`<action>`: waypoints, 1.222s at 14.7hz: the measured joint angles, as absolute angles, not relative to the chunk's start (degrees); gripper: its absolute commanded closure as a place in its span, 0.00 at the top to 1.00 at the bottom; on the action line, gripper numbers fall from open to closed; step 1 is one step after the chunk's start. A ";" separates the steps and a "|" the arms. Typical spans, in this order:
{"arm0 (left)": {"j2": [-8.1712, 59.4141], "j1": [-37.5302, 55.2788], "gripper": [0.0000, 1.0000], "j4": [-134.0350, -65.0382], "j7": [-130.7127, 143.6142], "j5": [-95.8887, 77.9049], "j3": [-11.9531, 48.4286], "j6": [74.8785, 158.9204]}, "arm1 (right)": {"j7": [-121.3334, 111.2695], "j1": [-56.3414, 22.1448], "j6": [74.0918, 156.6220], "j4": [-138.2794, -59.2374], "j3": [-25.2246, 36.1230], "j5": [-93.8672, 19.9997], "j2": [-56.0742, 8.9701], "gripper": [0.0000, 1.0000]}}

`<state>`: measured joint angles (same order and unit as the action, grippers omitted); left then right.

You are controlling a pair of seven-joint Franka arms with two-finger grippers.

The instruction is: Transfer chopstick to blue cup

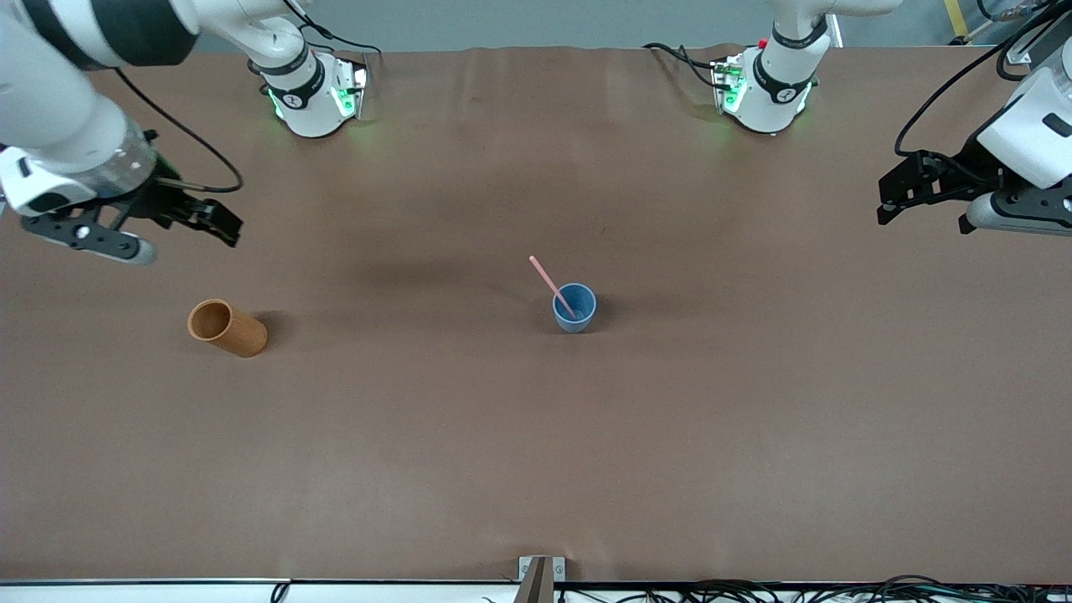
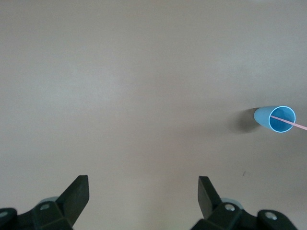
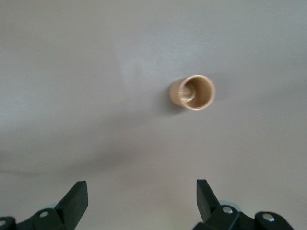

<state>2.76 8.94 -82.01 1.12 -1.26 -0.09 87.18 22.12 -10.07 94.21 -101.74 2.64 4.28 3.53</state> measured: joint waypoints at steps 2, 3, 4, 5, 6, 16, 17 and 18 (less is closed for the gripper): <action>2.76 8.99 1.00 -82.01 1.12 -1.26 -0.08 87.18 | 15.66 -5.02 94.68 -103.39 2.67 4.27 4.37 1.00; 2.76 9.00 1.00 -82.01 1.12 -1.26 -0.07 87.18 | 12.69 -2.58 95.00 -103.60 2.70 3.93 4.40 1.00; 2.76 9.01 1.00 -82.01 1.12 -1.26 -0.07 87.18 | 10.19 -0.36 95.48 -103.71 2.74 2.87 4.40 1.00; 2.76 9.01 1.00 -82.01 1.12 -1.26 -0.07 87.18 | 7.90 1.60 96.06 -103.65 2.75 1.81 4.42 1.00; 2.76 9.03 1.00 -82.00 1.12 -1.26 -0.07 87.18 | 5.69 3.13 96.55 -103.20 2.78 1.09 4.43 1.00; 2.77 9.18 1.00 -81.97 1.10 -1.26 0.00 87.18 | 0.93 0.22 83.76 -82.81 0.84 2.45 2.93 1.00; 2.83 9.36 1.00 -81.98 1.10 -1.26 0.04 87.18 | 0.92 -0.12 82.33 -82.17 0.82 2.45 2.78 1.00; 2.99 9.57 1.00 -81.98 1.10 -1.26 0.07 87.18 | 0.92 -0.42 80.94 -81.92 0.82 2.45 2.61 1.00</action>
<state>2.99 9.57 -81.98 1.10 -1.26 0.07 87.18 0.92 -0.42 80.94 -81.92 0.82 2.45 2.61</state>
